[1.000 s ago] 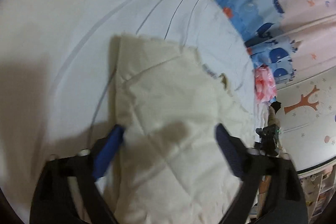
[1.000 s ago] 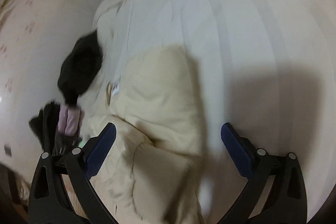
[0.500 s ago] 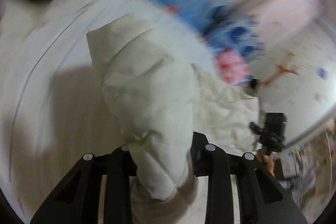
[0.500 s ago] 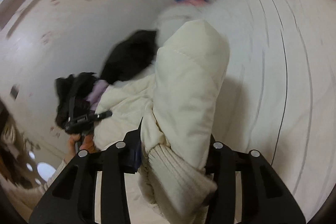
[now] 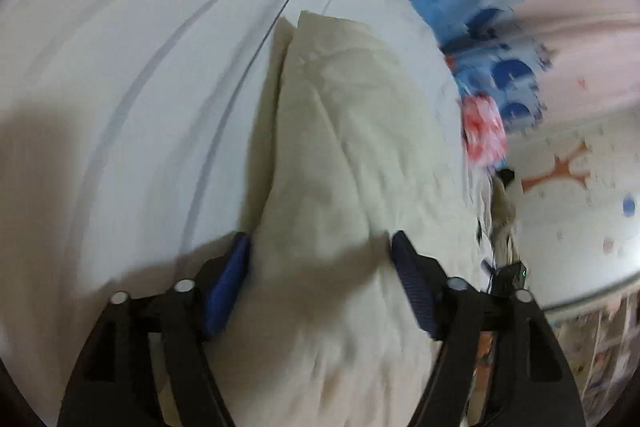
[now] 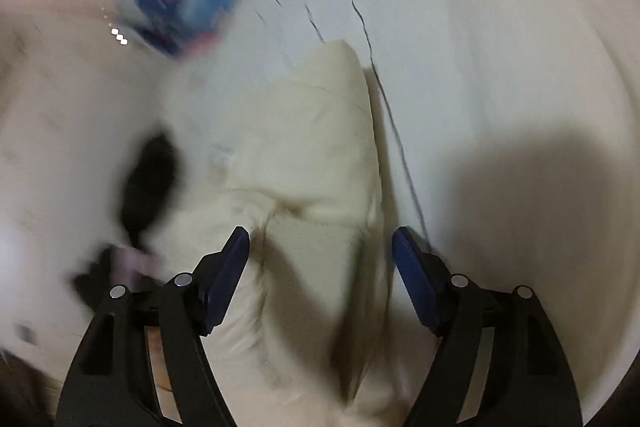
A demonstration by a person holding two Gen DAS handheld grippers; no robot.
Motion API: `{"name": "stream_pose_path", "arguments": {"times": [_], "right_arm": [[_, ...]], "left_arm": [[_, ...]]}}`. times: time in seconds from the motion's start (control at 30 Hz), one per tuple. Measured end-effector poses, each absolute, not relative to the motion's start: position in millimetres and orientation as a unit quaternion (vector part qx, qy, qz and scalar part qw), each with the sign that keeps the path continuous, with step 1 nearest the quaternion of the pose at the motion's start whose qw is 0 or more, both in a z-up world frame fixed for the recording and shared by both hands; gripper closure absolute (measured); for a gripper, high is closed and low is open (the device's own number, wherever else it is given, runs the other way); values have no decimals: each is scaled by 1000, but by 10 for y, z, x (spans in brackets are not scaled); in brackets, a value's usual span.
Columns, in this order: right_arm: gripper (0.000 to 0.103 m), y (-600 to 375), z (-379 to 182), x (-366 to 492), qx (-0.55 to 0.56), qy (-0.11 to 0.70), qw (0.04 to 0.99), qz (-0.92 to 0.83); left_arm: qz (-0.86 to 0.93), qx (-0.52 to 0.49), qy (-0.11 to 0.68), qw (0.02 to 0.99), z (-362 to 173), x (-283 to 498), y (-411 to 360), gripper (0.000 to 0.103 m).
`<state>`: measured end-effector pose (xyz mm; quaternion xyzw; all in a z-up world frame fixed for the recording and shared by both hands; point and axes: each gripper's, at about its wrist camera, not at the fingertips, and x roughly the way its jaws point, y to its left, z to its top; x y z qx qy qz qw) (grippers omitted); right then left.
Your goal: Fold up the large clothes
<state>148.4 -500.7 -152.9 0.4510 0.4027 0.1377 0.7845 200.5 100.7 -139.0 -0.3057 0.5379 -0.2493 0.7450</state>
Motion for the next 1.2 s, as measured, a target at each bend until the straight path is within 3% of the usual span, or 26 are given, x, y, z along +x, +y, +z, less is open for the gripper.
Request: {"name": "stream_pose_path", "arguments": {"times": [0.1, 0.17, 0.23, 0.57, 0.83, 0.87, 0.9, 0.93, 0.97, 1.0, 1.07, 1.2], "right_arm": [[7, -5047, -1506, 927, 490, 372, 767, 181], [7, -4962, -1467, 519, 498, 369, 760, 196], [7, -4819, -1426, 170, 488, 383, 758, 200], [7, -4005, -1553, -1232, 475, 479, 687, 271], [7, -3537, -1499, -1213, 450, 494, 683, 296], [19, -3526, -1450, -1190, 449, 487, 689, 293], [37, -3480, -1370, -1161, 442, 473, 706, 289], [45, -3457, -1298, -1186, 428, 463, 723, 284], [63, -3446, -1238, -1197, 420, 455, 733, 281], [75, -3421, -1181, -1229, 419, 441, 744, 277], [77, -3443, -1071, -1265, 441, 399, 751, 286], [77, -3654, -652, -1389, 479, 275, 758, 346]], "left_arm": [[-272, -291, 539, 742, -1194, 1599, 1347, 21], [-283, -300, 532, 740, -1104, 1273, 1623, 10], [-284, -300, 526, 744, -1048, 989, 1829, 8], [-328, -281, 557, 709, -1258, -223, 2089, 8], [-359, -284, 555, 694, -1244, -513, 1699, 8], [-348, -283, 553, 702, -1212, -519, 1662, 16], [-332, -276, 552, 713, -1171, -518, 1611, 25], [-313, -269, 556, 721, -1137, -522, 1560, 51], [-301, -272, 559, 723, -1119, -535, 1552, 64], [-297, -281, 555, 725, -1075, -548, 1544, 69], [-300, -288, 541, 731, -915, -588, 1500, 82], [-343, -301, 495, 740, -355, -731, 1424, 85]]}}
